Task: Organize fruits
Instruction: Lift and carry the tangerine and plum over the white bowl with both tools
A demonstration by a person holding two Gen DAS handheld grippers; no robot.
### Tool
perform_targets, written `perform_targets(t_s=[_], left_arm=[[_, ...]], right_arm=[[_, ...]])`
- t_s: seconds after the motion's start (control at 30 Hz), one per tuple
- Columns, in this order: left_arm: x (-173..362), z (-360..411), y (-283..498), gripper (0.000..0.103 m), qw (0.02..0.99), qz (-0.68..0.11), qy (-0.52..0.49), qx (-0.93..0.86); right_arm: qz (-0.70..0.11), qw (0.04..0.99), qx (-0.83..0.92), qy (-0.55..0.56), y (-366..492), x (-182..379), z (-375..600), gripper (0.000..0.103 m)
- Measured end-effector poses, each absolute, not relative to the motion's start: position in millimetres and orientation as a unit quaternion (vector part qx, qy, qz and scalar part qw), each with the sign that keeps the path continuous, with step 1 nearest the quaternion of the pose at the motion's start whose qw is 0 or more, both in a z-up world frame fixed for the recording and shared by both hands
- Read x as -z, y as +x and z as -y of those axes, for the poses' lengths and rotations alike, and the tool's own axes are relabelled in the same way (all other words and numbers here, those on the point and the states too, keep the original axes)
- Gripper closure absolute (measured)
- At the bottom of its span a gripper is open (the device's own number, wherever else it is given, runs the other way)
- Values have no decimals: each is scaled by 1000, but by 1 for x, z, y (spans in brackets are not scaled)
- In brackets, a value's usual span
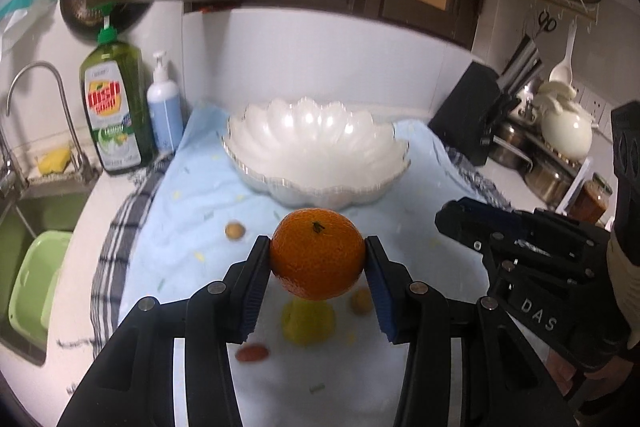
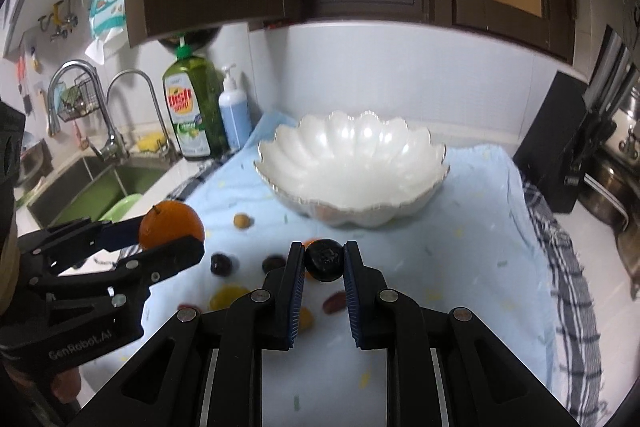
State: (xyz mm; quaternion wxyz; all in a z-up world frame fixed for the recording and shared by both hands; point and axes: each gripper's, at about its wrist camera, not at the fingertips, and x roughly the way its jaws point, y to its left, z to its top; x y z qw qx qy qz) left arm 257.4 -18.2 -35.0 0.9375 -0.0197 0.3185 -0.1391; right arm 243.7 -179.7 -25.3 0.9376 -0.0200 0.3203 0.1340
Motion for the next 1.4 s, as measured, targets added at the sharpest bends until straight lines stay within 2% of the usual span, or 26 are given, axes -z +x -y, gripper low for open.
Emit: perform_targets(t_s=[0.3,0.8,1.0,1.4], left_arm=[[9,21,290,57,951,-276,-5,139],[-6,33,380,57,949,-281,-4,142],[1,41,426,57,939,-314,-1,138],[38,56,513,57,912,-392,20,121]], right_arm=[[-293,946,-135,-14,276,6,181,82],[-281,951,-125,-14,361,-6,192,82],[-313,940,-134,17,409,2,199,82],[-407,906,-117,-1,499,46,198,82]])
